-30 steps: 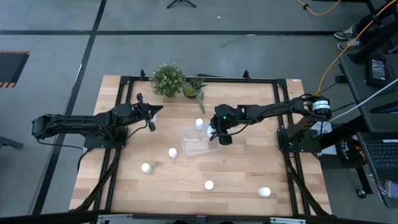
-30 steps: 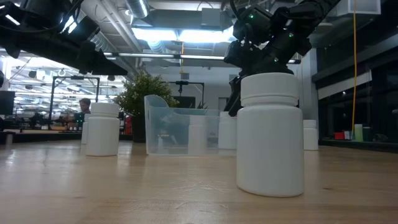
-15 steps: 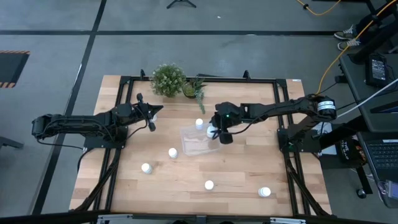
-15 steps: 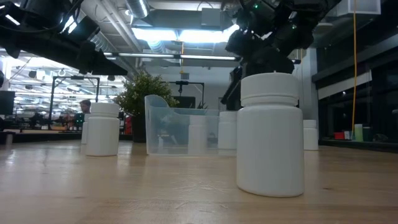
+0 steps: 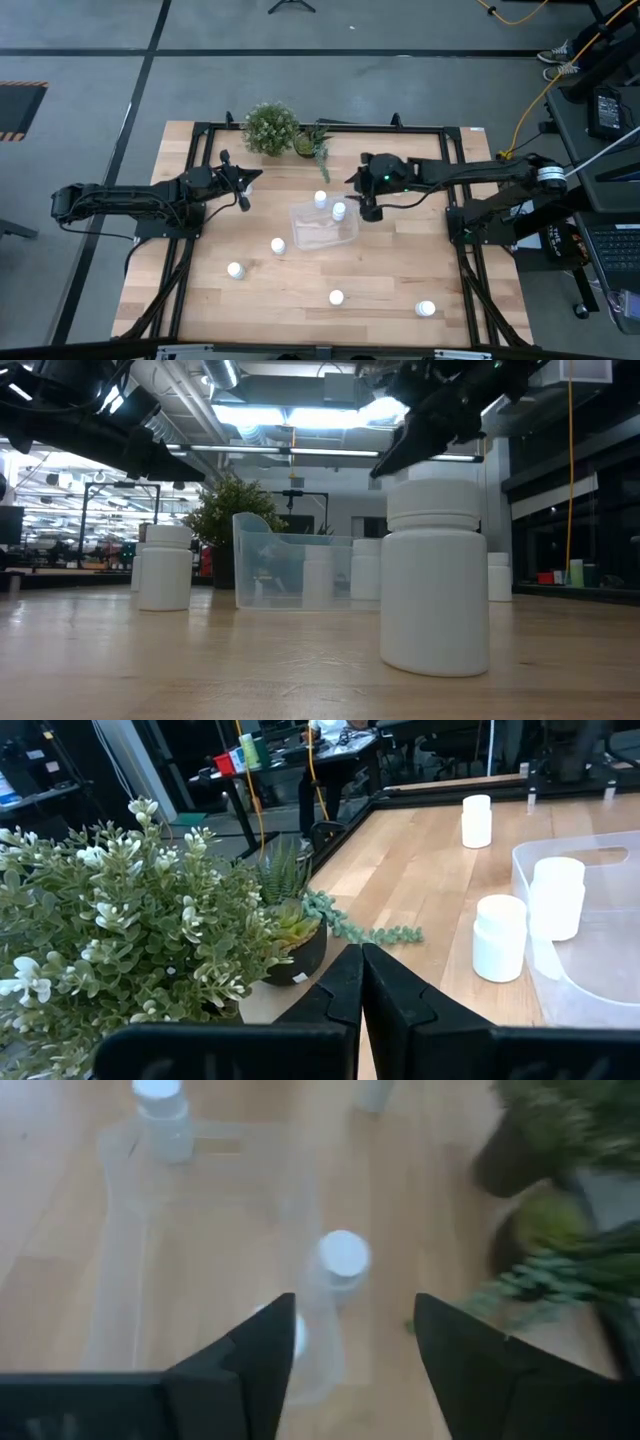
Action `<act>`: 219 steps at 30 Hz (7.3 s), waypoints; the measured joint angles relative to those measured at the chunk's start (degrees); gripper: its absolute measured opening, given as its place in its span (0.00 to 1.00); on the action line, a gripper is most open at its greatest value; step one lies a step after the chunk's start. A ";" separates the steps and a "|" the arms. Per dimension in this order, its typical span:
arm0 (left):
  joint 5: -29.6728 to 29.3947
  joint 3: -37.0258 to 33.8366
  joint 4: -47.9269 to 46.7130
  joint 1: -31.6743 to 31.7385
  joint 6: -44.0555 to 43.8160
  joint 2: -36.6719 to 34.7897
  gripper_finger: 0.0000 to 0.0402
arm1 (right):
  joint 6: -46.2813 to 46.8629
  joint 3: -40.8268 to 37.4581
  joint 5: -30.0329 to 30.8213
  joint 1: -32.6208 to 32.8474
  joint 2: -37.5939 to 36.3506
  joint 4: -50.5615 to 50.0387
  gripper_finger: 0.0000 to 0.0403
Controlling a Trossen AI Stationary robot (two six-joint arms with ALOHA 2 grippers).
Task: Pick and place pill bottles into a basket
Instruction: Put the white pill bottle into the transparent bin
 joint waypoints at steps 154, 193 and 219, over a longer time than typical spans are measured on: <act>0.27 24.81 -51.15 8.79 -38.97 32.24 0.65 | 6.01 -29.18 -4.59 -6.00 -26.08 20.77 0.00; 2.34 24.86 -53.43 8.75 -38.97 32.24 0.48 | 5.80 -29.18 -4.53 -6.00 -26.08 20.79 0.00; 7.00 24.94 -49.25 8.64 -30.61 28.75 0.39 | 4.74 -29.16 -4.52 -6.00 -26.06 20.79 0.00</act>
